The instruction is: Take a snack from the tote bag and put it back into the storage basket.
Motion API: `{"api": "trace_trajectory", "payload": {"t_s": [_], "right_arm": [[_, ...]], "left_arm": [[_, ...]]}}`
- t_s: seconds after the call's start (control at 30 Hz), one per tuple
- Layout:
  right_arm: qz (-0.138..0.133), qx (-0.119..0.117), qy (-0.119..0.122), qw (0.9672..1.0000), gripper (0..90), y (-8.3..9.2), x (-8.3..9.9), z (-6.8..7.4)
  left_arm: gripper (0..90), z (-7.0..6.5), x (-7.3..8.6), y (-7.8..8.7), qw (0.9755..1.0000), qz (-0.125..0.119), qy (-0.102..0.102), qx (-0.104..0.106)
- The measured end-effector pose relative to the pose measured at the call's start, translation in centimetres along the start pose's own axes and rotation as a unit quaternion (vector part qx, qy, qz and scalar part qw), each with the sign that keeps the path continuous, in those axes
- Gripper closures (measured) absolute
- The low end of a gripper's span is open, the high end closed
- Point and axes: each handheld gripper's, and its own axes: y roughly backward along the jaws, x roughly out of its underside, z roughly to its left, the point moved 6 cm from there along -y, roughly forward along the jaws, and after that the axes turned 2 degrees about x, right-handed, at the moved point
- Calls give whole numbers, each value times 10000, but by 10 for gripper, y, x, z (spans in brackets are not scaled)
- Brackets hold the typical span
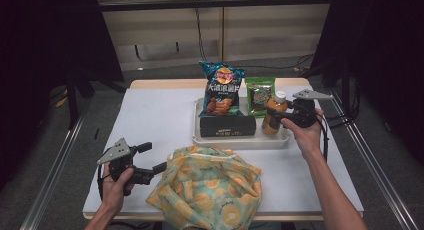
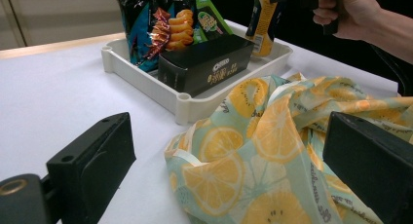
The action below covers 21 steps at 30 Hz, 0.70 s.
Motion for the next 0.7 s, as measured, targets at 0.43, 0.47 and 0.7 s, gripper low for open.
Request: {"api": "trace_trajectory", "payload": {"t_s": [0.43, 0.47, 0.7], "right_arm": [[70, 931, -342, 9950, 312, -6, 2, 5], [70, 931, -342, 9950, 312, -6, 2, 5], [100, 1153, -453, 9922, 312, -12, 4, 11]], "left_arm": [[45, -1, -1, 1, 10000, -28, -4, -39], [45, 0, -1, 1, 10000, -27, -3, -45], [45, -1, -1, 1, 10000, -29, -38, -26]]}}
